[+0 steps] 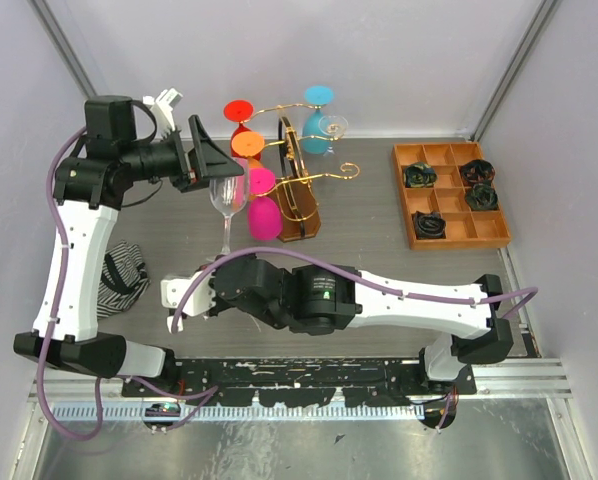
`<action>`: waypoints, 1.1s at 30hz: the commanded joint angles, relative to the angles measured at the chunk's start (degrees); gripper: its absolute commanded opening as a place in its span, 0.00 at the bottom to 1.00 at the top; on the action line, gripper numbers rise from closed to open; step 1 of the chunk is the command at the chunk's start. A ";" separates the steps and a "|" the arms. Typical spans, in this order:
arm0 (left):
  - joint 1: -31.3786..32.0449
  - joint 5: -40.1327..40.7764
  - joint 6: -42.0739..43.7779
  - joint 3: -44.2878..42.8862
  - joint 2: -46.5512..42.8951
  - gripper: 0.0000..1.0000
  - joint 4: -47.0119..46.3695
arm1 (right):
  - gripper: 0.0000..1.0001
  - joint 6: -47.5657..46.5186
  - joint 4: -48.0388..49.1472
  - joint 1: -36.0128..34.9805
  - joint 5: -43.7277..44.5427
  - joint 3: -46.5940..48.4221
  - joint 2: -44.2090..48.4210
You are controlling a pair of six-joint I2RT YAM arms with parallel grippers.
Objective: Take the wine glass off the wine glass rack
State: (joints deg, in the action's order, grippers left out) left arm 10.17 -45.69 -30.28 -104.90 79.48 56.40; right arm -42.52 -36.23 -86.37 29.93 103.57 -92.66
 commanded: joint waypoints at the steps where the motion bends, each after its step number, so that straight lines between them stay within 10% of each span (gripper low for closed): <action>1: 0.17 -3.01 -1.18 1.31 -1.07 1.00 -1.87 | 0.01 -2.51 5.90 -0.50 1.53 2.07 0.91; 15: 0.10 -2.00 -1.20 1.45 -0.82 0.72 -1.84 | 0.03 -1.99 7.77 -0.55 4.66 0.79 0.65; 23: -0.27 2.18 0.44 0.83 -0.59 0.70 0.73 | 0.50 -0.35 8.44 -0.48 7.34 0.60 1.18; 26: -1.53 2.28 0.85 0.18 -0.39 0.69 1.54 | 0.96 1.06 8.37 -0.49 8.26 0.50 1.98; 33: -6.29 5.15 4.53 -1.97 0.62 0.71 5.81 | 1.00 4.30 8.45 -0.41 10.05 -0.92 7.14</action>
State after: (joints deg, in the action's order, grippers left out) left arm 6.61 -42.44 -28.75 -104.12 79.68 59.16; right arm -41.08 -31.22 -86.78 37.01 102.72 -91.94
